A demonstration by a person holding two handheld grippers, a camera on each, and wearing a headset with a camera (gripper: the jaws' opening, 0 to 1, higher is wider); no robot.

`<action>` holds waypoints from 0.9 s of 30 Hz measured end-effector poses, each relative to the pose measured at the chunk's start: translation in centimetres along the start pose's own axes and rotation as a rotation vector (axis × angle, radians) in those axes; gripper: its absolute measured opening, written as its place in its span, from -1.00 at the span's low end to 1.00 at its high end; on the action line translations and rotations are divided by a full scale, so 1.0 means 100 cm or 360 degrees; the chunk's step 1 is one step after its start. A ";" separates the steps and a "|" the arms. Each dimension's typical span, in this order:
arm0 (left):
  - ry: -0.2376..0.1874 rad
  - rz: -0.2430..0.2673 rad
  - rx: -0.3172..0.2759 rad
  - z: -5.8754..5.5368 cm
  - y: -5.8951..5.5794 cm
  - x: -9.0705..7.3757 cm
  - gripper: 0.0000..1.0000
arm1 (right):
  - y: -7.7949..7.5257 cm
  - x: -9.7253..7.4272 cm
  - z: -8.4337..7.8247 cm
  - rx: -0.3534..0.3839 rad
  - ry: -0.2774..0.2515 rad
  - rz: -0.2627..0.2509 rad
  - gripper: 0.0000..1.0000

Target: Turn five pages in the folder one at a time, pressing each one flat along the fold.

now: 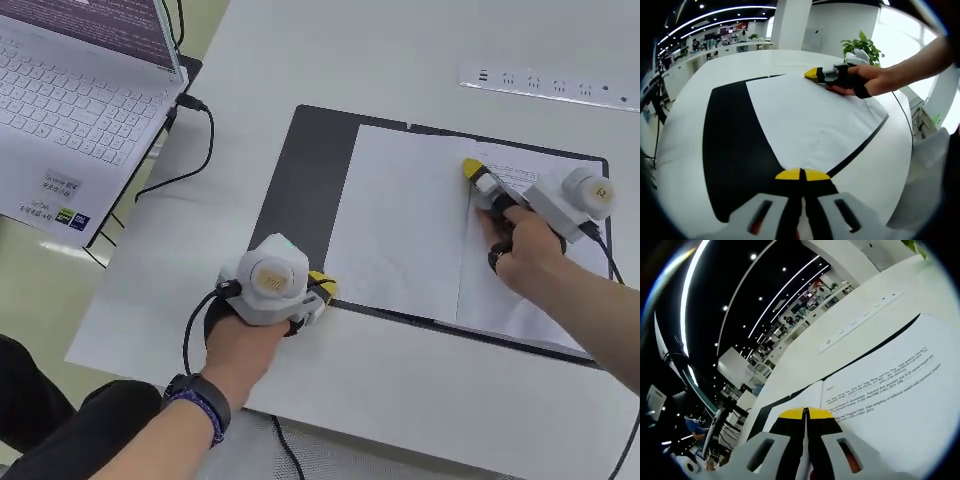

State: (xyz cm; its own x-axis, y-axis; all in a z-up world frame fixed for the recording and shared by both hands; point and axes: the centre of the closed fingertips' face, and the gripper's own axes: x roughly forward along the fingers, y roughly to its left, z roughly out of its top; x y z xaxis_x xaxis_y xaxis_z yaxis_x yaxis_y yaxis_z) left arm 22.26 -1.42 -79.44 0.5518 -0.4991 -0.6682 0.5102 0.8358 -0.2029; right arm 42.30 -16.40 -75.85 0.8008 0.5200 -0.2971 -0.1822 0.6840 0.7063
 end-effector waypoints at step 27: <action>-0.0033 0.0000 0.0000 0.000 -0.002 -0.002 -1.00 | 0.011 -0.060 -0.045 -0.0018 0.0060 0.0066 -1.00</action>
State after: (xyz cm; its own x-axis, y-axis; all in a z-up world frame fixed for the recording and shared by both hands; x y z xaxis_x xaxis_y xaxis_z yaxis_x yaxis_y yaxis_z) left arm 22.07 -1.46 -79.23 0.5651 -0.5038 -0.6533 0.5103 0.8357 -0.2029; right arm 34.72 -16.41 -76.20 0.7705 0.5669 -0.2915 -0.2214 0.6669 0.7115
